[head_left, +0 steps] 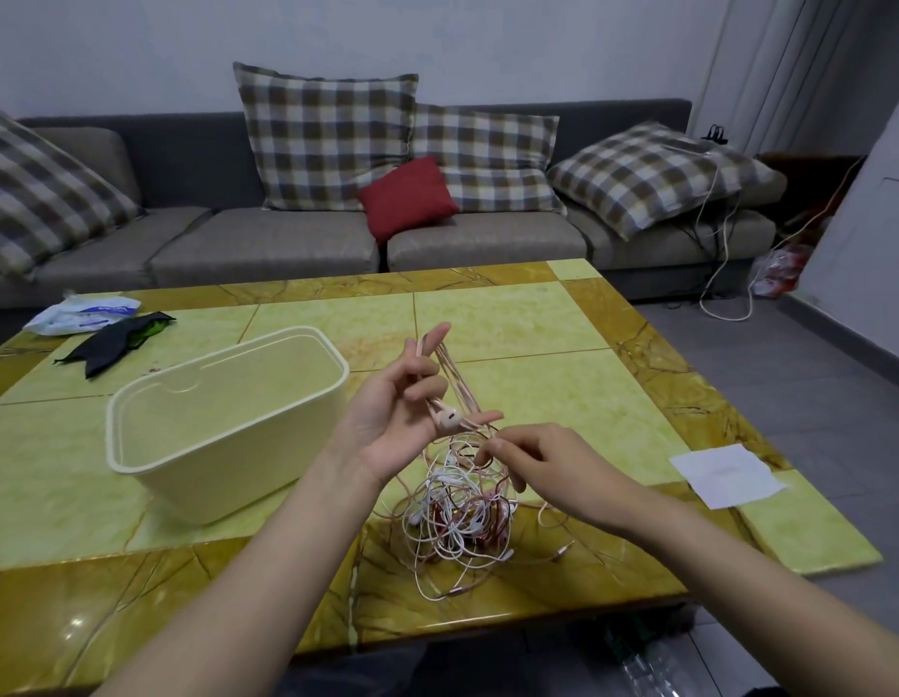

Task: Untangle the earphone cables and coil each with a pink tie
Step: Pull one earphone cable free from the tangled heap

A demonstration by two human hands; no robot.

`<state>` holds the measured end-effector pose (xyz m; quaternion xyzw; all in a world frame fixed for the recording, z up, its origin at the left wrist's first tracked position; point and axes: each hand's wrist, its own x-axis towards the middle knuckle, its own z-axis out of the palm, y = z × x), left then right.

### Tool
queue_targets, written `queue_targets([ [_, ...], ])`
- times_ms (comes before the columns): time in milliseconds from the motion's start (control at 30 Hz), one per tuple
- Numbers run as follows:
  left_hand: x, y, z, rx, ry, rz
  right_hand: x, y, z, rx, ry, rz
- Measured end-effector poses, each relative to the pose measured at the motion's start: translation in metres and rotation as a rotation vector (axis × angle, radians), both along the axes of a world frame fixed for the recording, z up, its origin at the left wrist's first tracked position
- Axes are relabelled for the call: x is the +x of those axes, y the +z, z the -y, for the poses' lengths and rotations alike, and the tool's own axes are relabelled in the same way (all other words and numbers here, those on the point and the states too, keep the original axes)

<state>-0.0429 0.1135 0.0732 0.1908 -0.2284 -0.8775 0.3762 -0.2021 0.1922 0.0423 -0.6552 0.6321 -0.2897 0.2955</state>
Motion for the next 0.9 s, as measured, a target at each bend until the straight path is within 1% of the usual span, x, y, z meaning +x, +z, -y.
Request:
queue_targets([
  [100, -0.004, 0.002, 0.003, 0.010, 0.156, 0.030, 0.001, -0.001, -0.004, 0.009, 0.028, -0.036],
  [133, -0.004, 0.002, 0.005, -0.018, 0.193, 0.051, 0.002, -0.001, -0.006, 0.014, 0.041, -0.055],
  [200, -0.004, 0.000, 0.009, -0.144, 0.248, 0.146, 0.003, 0.000, -0.008, 0.021, 0.063, -0.096],
  [300, 0.000, -0.006, 0.012, -0.440, 0.311, 0.403, 0.003, 0.003, -0.010, 0.016, 0.083, -0.147],
  [400, 0.004, -0.011, 0.008, -0.793, 0.349, 0.793, 0.004, 0.014, -0.012, -0.001, 0.099, -0.177],
  [467, 0.005, -0.017, 0.006, -1.033, 0.292, 0.982, 0.004, 0.022, -0.011, -0.028, 0.093, -0.190],
  [533, 0.002, -0.025, 0.003, -1.211, 0.187, 1.083, 0.002, 0.031, -0.008, -0.078, 0.066, -0.198],
  [567, 0.000, -0.027, 0.001, -1.223, 0.125, 1.099, -0.001, 0.034, -0.005, -0.109, 0.046, -0.209],
  [600, -0.001, -0.027, -0.002, -1.162, 0.053, 1.077, -0.003, 0.037, -0.004, -0.138, 0.021, -0.218],
  [700, -0.003, -0.021, -0.007, -0.873, -0.094, 0.906, -0.014, 0.043, 0.002, -0.203, -0.056, -0.199],
  [833, 0.000, -0.009, -0.010, -0.668, -0.273, 0.696, -0.028, 0.042, 0.006, -0.229, -0.119, -0.087],
  [900, 0.002, -0.006, -0.011, -0.550, -0.342, 0.554, -0.031, 0.039, 0.006, -0.234, -0.144, -0.028],
])
